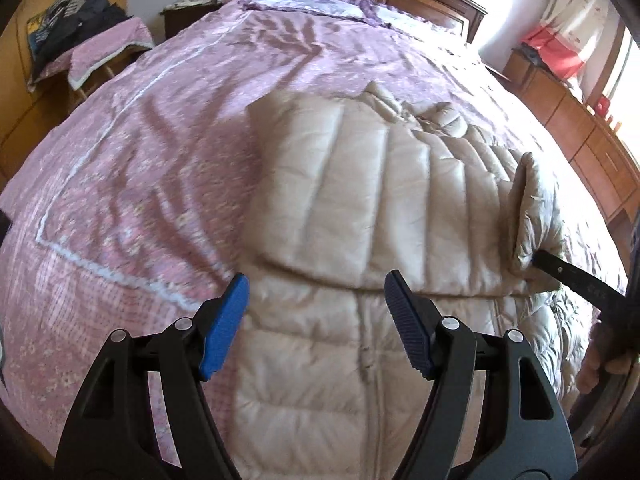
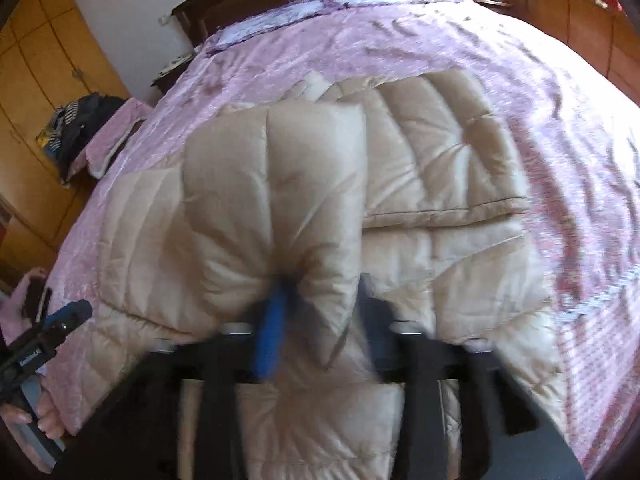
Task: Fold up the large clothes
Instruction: 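Lift the side panel with the right gripper, fold it over the body, open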
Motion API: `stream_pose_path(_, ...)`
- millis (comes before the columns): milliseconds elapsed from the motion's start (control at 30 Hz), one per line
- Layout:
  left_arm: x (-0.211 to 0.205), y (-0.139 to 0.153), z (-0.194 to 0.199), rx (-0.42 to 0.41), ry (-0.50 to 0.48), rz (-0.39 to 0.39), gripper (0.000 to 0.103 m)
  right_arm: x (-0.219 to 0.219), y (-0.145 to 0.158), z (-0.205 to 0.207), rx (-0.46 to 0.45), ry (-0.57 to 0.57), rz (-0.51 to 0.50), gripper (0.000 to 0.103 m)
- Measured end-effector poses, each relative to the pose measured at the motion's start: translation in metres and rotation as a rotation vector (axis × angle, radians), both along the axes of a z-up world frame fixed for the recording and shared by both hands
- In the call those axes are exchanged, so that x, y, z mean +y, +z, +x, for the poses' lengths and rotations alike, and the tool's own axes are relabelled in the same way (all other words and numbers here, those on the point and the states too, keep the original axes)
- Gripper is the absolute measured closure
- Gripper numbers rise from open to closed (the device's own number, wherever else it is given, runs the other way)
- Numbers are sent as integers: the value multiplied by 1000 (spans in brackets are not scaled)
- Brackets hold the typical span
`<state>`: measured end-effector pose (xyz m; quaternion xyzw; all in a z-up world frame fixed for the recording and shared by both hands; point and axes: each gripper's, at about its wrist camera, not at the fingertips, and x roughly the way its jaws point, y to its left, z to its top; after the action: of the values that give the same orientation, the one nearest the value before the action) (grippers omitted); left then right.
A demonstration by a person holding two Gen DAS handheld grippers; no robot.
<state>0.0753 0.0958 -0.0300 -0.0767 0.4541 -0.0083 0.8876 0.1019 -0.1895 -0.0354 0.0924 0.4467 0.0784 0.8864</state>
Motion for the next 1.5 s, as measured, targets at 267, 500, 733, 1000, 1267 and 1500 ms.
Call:
stream_pose_path(267,-17,-2,7,4,-8,26,33,-15,27,-21,-22,-12,-22,56)
stream_pose_path(500,-17,-4,8,16,12,60,33,29,53,-27,-74,103,-61,30)
stream_pose_path(733,-12,-1,3,7,18,69,33,80,26,2,-20,162,-138,30)
stream_pose_path(1000,-11,-3,1,4,9,67,33,74,0,27,44,121,-214,65)
stream_pose_path(1267,-17,1,13,-23,-4,59,33,24,66,24,-114,121,-185,97)
stream_pose_path(1500,-25,-1,43,-43,-19,70,33,-48,75,53,-125,-27,-198,97)
